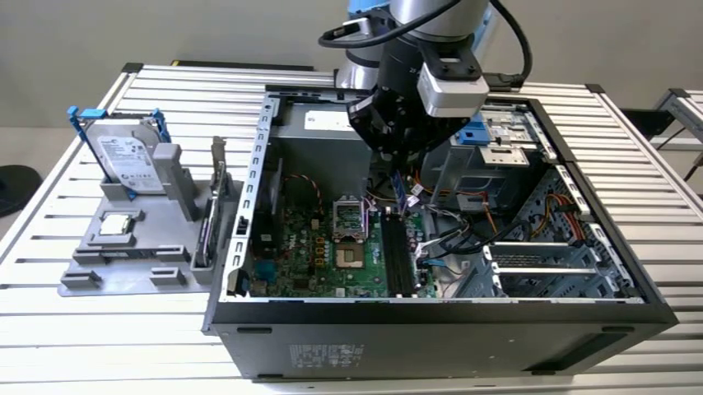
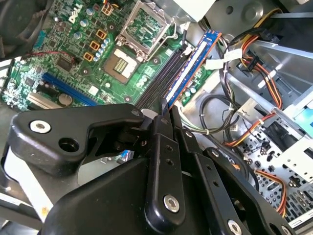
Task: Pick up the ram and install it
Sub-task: 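Insert the ram into the slot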
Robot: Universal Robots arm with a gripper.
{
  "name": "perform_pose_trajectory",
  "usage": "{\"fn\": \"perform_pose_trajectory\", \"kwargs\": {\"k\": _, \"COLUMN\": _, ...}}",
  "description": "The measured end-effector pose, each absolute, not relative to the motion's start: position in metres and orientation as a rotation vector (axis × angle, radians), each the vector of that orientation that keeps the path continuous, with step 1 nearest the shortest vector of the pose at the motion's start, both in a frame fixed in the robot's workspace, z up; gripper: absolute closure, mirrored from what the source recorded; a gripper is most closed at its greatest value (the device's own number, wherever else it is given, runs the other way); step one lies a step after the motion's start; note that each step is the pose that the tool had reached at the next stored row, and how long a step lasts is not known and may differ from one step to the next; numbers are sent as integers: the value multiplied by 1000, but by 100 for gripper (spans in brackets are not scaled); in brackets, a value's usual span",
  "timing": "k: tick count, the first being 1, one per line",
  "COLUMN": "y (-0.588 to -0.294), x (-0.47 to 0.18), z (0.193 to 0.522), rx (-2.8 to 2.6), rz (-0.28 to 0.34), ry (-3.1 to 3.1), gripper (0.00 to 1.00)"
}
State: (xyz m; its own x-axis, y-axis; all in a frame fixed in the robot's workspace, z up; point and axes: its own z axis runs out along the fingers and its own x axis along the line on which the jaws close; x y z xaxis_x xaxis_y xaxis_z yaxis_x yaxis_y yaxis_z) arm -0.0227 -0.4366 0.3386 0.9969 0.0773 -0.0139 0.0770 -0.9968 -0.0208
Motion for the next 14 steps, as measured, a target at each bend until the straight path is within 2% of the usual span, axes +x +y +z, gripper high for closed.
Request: {"fn": "perform_pose_trajectory", "kwargs": {"k": 14, "y": -438, "x": -23, "z": 331, "rx": -3120, "rz": 24, "ry": 49, "gripper": 100}}
